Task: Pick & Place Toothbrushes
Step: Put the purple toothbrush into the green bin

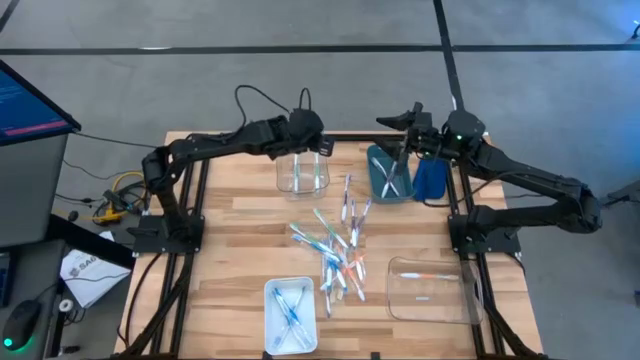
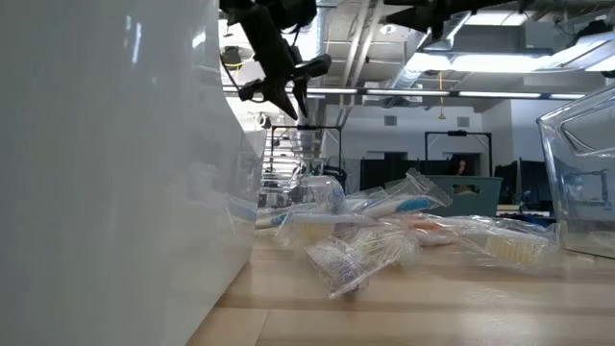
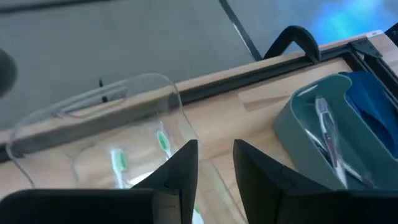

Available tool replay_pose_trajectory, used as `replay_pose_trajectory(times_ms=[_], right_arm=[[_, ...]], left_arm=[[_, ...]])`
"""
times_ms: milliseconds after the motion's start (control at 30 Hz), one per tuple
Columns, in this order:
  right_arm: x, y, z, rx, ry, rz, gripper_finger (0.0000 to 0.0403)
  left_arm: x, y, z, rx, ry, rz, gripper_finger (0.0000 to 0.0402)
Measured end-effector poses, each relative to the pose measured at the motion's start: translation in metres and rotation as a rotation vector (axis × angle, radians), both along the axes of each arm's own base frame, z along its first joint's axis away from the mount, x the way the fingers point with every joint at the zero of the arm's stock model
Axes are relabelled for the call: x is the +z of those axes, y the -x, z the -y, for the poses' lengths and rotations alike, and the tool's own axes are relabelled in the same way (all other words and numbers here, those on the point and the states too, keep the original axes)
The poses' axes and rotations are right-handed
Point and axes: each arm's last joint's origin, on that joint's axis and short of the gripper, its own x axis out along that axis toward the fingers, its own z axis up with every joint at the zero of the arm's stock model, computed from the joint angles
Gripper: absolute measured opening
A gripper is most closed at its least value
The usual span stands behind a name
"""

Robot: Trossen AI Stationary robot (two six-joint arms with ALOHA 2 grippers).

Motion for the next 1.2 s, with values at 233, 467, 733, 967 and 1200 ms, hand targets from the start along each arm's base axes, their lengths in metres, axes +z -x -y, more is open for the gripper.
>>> replay_pose_trajectory(times_ms=[233,467,733,967,1200], right_arm=[[-0.004,0.018,-0.020,0.051,-0.051,-0.112,0.0255],[-0.007,0.028,-0.045,0.161,-0.075,-0.190,0.0255],[-0.010,0.019,-0.077,0.344,-0.068,-0.216,0.0255],[-0.005,-0.001,-0.109,0.518,-0.004,-0.121,0.0255],[-0.010,-0.025,-0.136,0.635,0.121,-0.065,0.0255]], left_arm=[[-0.005,-0.009,0.029,-0.028,-0.136,-0.070,0.0097],[-0.015,-0.009,0.063,-0.167,-0.244,-0.056,0.0096],[-0.010,0.021,0.091,-0.453,-0.388,0.218,0.0096],[0.000,0.068,0.098,-0.863,-0.497,0.600,0.0090],[-0.003,0.104,0.098,-1.016,-0.572,0.690,0.0065]])
